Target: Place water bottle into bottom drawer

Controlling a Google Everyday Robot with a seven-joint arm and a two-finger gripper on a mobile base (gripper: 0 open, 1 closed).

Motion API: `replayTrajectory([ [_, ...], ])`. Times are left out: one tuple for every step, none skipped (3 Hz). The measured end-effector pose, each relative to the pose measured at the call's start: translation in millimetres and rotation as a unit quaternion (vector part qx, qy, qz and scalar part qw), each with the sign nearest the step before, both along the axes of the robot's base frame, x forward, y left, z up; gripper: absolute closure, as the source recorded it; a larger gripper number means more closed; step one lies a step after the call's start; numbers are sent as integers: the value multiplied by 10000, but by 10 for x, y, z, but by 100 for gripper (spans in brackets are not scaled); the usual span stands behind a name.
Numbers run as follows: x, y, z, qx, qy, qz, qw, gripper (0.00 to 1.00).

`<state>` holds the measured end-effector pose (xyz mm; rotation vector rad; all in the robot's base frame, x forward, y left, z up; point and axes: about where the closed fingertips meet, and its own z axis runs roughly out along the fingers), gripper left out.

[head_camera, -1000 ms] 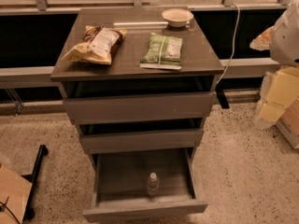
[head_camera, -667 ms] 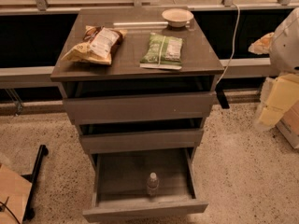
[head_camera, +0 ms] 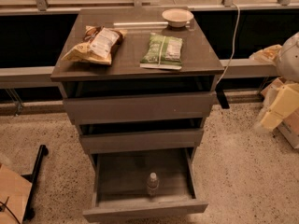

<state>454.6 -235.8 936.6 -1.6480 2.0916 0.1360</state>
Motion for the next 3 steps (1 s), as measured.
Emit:
replayTrajectory([
  [37, 47, -157, -56, 37, -54, 10000, 0],
  [107, 159, -527, 228, 129, -10, 9997, 0],
  [190, 239, -888, 510, 258, 29, 9984, 0],
])
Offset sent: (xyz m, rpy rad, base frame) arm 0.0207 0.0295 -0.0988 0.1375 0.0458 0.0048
